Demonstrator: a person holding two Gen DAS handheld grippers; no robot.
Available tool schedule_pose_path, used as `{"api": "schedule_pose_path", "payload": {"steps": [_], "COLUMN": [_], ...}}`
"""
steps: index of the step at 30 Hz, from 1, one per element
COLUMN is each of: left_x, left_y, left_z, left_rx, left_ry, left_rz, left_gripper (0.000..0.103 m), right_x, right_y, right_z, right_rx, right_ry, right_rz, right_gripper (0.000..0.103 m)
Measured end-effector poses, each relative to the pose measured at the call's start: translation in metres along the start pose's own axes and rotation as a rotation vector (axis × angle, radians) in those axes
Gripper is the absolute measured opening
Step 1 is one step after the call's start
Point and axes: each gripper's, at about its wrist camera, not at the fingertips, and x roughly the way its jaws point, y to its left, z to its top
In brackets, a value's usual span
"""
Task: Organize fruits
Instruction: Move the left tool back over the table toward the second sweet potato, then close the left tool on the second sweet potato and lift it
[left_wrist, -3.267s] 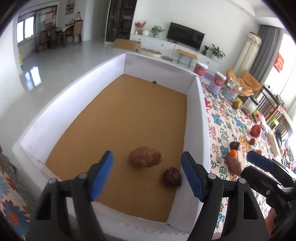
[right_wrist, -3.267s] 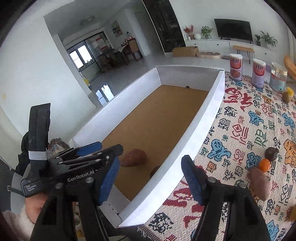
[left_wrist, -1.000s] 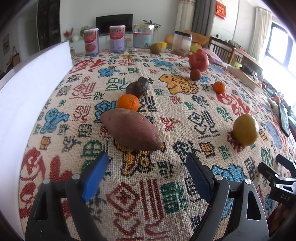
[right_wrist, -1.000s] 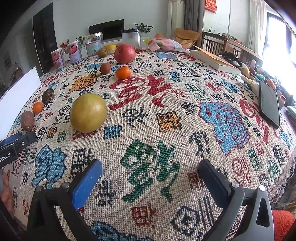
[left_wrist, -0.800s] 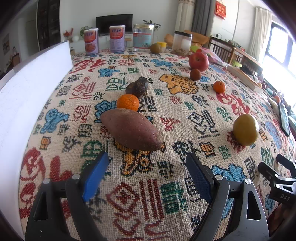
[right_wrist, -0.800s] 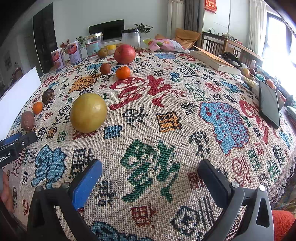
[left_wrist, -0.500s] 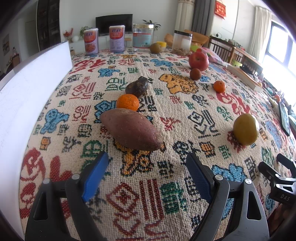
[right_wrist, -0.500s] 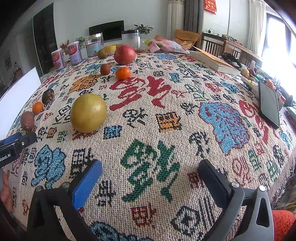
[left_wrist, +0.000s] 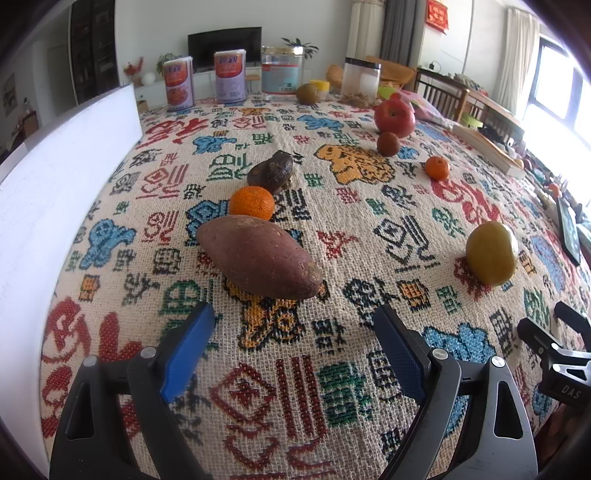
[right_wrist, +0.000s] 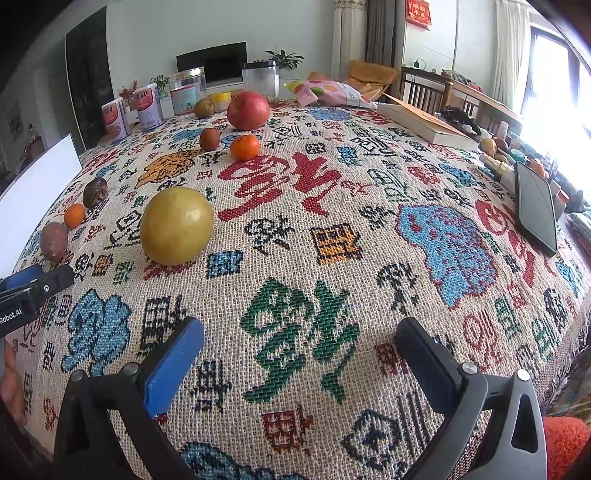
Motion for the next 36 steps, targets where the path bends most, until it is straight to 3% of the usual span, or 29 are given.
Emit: {"api": "schedule_pose_path", "payload": {"steps": [26, 32, 36], "left_x": [0.0, -0.009, -0.013], "left_y": [0.0, 0.024, 0.031], "left_z": [0.0, -0.001, -0.002], "left_rx": [0.0, -0.094, -0.115], "left_ry": [0.0, -0.027, -0.023], "left_rz": [-0.002, -0.171, -0.195], "left_gripper": [0.09, 0.092, 0.092], "right_x": [0.0, 0.0, 0.0], "right_y": [0.0, 0.0, 0.0], "right_z": [0.0, 0.0, 0.0], "right_rx": [-0.002, -0.002, -0.002], "right_ry": [-0.002, -0.003, -0.003], "right_rz": [-0.001, -0.001, -0.001], "right_gripper": [0.103, 0.103, 0.103]}}
